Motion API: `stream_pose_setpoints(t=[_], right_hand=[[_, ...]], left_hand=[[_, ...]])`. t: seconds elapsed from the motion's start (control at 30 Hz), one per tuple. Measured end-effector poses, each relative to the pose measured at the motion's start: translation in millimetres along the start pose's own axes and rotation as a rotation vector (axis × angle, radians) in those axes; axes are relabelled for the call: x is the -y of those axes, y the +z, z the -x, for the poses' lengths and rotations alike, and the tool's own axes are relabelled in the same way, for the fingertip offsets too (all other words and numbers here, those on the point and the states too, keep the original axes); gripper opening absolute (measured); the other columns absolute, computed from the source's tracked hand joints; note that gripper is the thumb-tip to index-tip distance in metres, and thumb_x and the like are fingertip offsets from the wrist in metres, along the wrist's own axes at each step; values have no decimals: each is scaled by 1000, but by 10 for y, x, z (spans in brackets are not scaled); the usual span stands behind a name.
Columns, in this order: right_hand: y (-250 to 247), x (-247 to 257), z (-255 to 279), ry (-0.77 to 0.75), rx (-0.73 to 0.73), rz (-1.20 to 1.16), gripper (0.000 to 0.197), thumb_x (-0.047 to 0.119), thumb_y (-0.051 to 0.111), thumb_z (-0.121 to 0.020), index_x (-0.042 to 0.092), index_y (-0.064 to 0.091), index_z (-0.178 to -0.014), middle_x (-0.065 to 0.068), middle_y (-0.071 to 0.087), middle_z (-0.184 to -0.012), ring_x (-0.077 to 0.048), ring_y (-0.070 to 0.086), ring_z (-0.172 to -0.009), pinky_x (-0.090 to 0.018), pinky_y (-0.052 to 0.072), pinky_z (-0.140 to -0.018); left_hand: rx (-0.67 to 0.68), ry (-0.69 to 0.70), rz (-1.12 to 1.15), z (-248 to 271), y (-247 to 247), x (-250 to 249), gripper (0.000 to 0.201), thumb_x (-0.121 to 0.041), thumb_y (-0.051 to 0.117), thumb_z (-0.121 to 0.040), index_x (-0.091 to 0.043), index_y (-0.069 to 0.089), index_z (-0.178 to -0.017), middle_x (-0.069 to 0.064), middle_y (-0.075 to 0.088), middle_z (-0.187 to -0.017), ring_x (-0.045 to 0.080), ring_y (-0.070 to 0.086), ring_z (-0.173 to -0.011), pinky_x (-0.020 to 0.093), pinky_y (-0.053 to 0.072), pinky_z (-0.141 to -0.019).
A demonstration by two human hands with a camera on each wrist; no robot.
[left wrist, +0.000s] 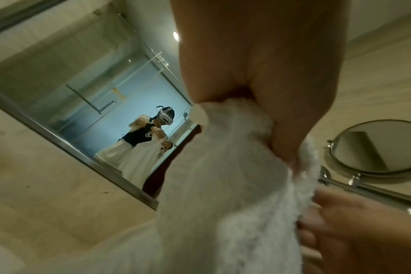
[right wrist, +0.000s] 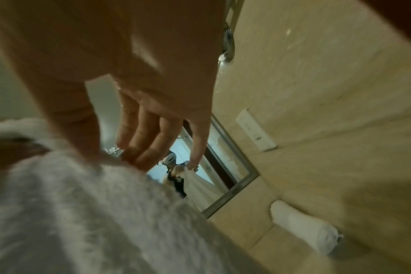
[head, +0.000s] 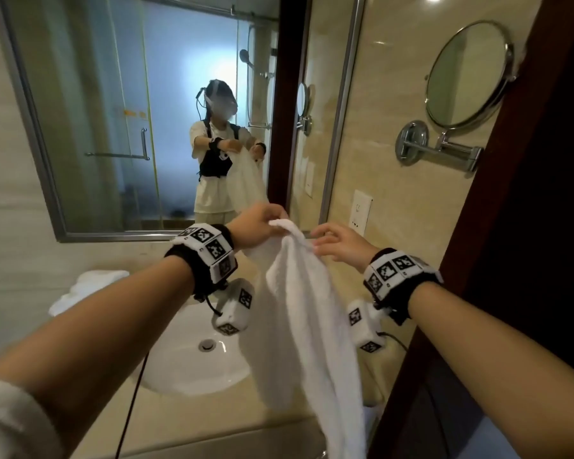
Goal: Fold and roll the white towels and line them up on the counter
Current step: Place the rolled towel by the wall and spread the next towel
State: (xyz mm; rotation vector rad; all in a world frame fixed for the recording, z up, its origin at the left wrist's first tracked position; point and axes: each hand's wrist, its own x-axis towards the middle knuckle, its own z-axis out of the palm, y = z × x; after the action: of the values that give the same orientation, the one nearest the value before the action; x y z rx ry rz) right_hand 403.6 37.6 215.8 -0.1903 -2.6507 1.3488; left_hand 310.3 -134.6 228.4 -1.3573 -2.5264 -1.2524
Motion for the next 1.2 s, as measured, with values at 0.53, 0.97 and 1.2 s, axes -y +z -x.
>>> stream_pose_setpoints(t=[0.53,0.97,1.2], right_hand=[[50,431,-237,21,-133,-470,20,6,39,-88,9,55,-78,-7,54,-80,-23,51,-79,-35,40,-74],[-323,76,-217,30,-121,-69,45,22,67,-81,2,55,-119,-8,59,-114,-28,56,-109,-36,46,-93],[-580,-121,-261,36,-657,156,28,16,46,-96,0,47,-119,-18,55,-121,-29,53,-105,-30,38,-82]], left_hand=[[119,-229,451,251,315,425,65,-14,79,-72,-21,45,-128,-4,61,-123,12,58,-112,32,45,-99],[-88,-344,22,4,424,768,25,-15,42,-97,1,61,-100,22,61,-108,31,57,-104,40,43,-92],[-51,-262,-34,-27,290,695,47,-50,63,-82,-6,65,-98,8,65,-90,25,60,-84,33,43,-75]])
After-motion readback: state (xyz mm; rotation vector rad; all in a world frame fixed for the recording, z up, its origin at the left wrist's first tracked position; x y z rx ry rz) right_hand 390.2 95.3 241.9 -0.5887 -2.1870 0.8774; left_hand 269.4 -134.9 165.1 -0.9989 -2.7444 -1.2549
